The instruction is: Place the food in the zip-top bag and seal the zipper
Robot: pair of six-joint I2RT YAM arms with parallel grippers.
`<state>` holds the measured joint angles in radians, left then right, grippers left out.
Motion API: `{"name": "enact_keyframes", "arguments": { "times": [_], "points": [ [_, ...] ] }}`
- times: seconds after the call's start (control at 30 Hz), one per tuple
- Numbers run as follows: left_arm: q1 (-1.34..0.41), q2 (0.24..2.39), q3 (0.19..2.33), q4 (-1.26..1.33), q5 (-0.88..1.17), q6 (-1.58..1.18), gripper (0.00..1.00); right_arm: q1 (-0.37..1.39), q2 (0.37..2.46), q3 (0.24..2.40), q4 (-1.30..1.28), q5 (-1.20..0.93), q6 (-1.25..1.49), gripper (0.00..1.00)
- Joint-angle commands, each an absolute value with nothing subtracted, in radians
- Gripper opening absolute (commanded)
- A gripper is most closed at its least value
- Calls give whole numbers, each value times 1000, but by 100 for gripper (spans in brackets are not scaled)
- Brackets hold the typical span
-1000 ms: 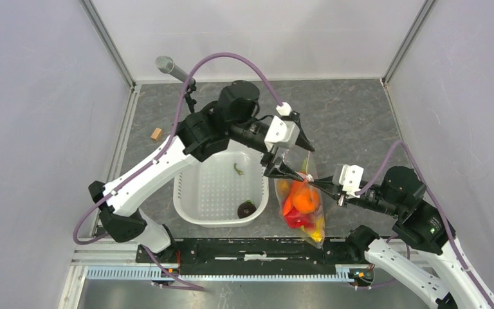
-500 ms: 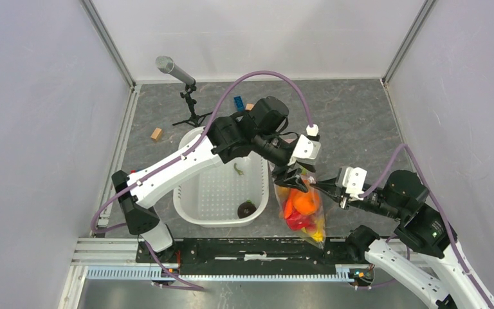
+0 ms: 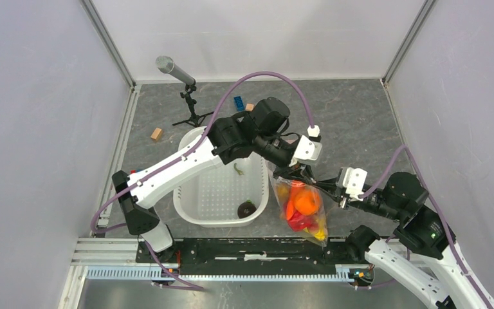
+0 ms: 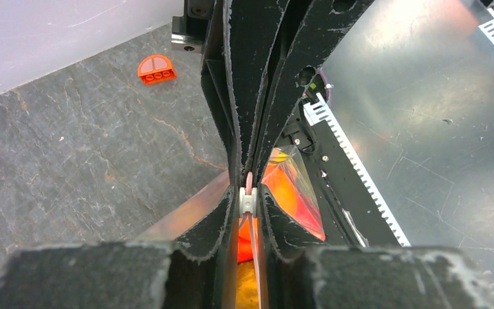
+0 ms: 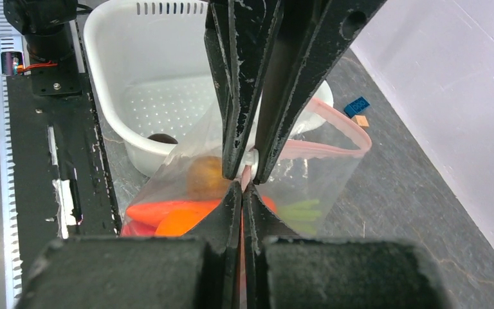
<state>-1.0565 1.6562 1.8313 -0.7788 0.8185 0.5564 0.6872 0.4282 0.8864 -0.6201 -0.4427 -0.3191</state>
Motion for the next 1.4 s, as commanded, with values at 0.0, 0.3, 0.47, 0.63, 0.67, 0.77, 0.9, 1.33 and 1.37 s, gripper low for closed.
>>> {"name": "enact_keyframes", "arguments": {
  "times": [0.0,0.3,0.47,0.63,0.67,0.77,0.9,1.33,1.37],
  "points": [
    [-1063,1638,1830,-792,768,563,18,689,401,897,-538,-397,-309,0],
    [-1053,1610,1797,-840,640,596,14,689,398,908,-576,-406,-302,0],
    [-1030,1584,1753,-844,595,591,13,689,376,901,-578,-398,-302,0],
    [-1012,1526,1681,-797,574,551,9,689,353,860,-561,-380,-284,0],
    [-1012,1511,1662,-771,579,540,7,690,350,850,-551,-378,-277,0],
    [-1013,1486,1643,-687,620,476,2,690,356,815,-505,-404,-249,0],
    [-1014,1493,1672,-629,677,393,2,689,395,810,-452,-441,-213,32],
    [-1024,1539,1741,-672,707,377,2,690,470,815,-401,-461,-222,27],
    [-1024,1536,1737,-671,706,381,2,690,470,811,-395,-461,-218,21]
  ]
}}
